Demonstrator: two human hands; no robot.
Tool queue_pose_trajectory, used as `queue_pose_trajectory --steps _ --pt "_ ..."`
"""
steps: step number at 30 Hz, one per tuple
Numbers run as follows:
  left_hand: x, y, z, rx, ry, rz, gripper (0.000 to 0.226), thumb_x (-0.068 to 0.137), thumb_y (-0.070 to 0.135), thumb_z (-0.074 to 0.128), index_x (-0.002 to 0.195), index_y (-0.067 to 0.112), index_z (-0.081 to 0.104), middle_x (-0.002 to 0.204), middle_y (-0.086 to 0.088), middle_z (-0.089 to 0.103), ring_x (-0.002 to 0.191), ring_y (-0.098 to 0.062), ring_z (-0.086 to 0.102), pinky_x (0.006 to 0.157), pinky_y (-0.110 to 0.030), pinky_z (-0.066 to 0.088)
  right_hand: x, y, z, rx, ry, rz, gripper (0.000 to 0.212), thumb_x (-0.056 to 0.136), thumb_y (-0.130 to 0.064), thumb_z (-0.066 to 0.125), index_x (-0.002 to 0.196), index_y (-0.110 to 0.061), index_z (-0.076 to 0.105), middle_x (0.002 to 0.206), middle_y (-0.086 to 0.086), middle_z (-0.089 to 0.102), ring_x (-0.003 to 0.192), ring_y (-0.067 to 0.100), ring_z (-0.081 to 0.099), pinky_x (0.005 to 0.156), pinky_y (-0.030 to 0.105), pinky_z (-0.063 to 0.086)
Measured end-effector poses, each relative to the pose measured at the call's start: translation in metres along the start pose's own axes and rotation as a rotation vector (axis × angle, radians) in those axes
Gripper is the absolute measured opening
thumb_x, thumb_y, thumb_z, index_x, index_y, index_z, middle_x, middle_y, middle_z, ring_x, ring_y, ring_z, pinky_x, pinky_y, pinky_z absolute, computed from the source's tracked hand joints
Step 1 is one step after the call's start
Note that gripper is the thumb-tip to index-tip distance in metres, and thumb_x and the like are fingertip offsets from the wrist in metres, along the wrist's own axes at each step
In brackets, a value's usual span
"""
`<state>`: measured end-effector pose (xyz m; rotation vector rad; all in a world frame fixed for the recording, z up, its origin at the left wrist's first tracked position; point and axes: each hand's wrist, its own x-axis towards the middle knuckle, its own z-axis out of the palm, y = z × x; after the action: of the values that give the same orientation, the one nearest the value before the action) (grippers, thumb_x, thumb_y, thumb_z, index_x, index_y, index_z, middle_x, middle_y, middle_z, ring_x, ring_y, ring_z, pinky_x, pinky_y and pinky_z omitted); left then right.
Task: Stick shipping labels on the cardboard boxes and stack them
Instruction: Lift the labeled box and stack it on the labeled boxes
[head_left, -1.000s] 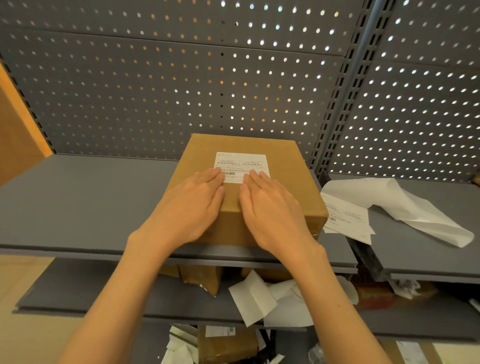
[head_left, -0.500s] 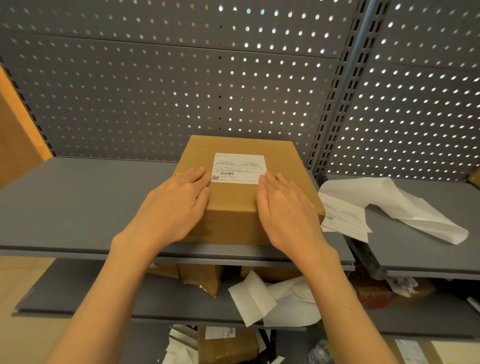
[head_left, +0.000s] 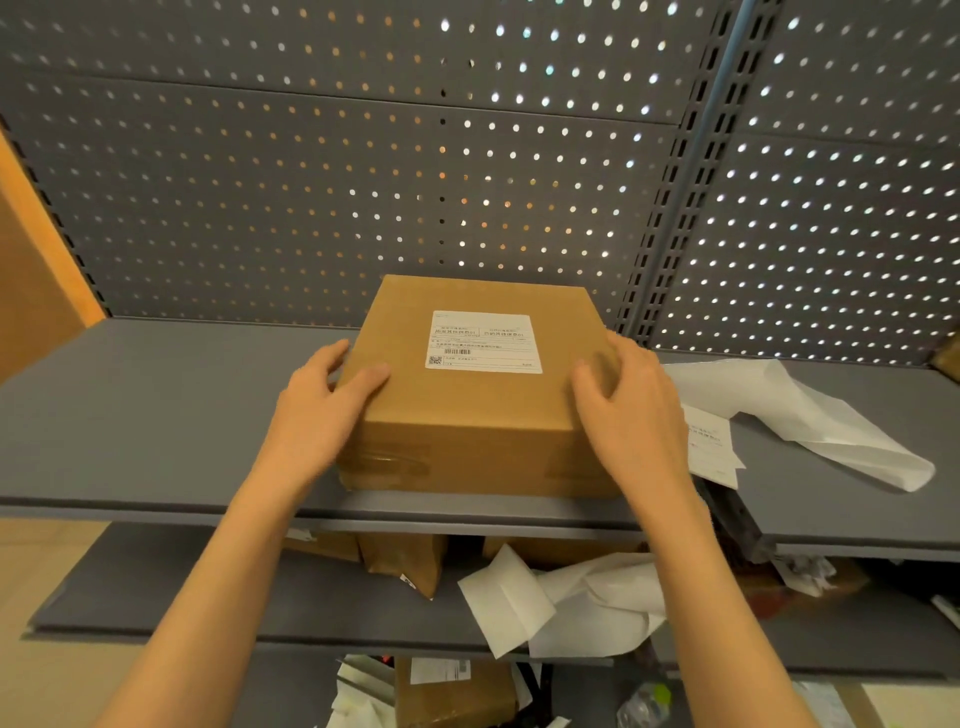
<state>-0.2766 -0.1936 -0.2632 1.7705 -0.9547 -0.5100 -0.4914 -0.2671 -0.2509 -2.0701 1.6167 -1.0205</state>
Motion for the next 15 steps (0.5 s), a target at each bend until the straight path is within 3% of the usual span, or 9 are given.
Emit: queue_pose_trajectory --steps 2,5,9,11,15 --pt "0.003 -0.004 -0.001 -0.211 -0.031 -0.144 0.062 0.087 0.037 0.060 0.142 0.019 0.038 0.139 0.001 0.046 0.116 -0.017 0.047 0.089 -0.029 0.037 0.002 0.005 -0.002 0.180 -0.036 0.104 0.055 0.092 -0.032 0.051 0.143 -0.020 0.035 0.141 -0.002 0.043 0.122 0.018 0.044 0.094 0.035 0.037" --pt "0.006 -0.006 0.000 -0.334 -0.136 -0.254 0.048 0.085 0.038 0.061 0.127 0.019 0.053 0.120 0.000 0.060 0.101 -0.016 0.057 0.073 -0.026 0.041 0.006 0.011 -0.002 0.435 -0.101 0.260 0.062 0.089 -0.032 0.058 0.144 -0.021 0.032 0.135 -0.003 0.046 0.105 0.011 0.045 0.086 0.030 0.038" --pt "0.006 -0.006 0.001 -0.348 -0.169 -0.248 0.040 0.085 0.038 0.060 0.120 0.019 0.058 0.107 0.003 0.063 0.092 -0.012 0.058 0.068 -0.025 0.041 0.009 0.017 0.001 0.573 -0.141 0.400 0.067 0.086 -0.036 0.063 0.144 -0.021 0.035 0.131 -0.005 0.049 0.106 0.013 0.050 0.076 0.025 0.040" --pt "0.007 -0.006 0.000 -0.355 -0.168 -0.229 0.038 0.086 0.037 0.060 0.119 0.018 0.058 0.106 0.004 0.063 0.091 -0.012 0.058 0.068 -0.024 0.041 0.008 0.018 0.002 0.582 -0.153 0.404 0.064 0.084 -0.038 0.064 0.141 -0.020 0.041 0.127 -0.003 0.055 0.102 0.012 0.053 0.066 0.021 0.040" --pt "0.005 -0.007 0.002 -0.371 -0.158 -0.183 0.038 0.086 0.035 0.059 0.120 0.018 0.057 0.108 0.003 0.063 0.093 -0.012 0.057 0.069 -0.024 0.041 0.007 0.018 0.003 0.592 -0.134 0.356 0.049 0.086 -0.036 0.064 0.130 -0.021 0.050 0.103 -0.013 0.057 0.087 0.001 0.053 0.062 0.018 0.038"
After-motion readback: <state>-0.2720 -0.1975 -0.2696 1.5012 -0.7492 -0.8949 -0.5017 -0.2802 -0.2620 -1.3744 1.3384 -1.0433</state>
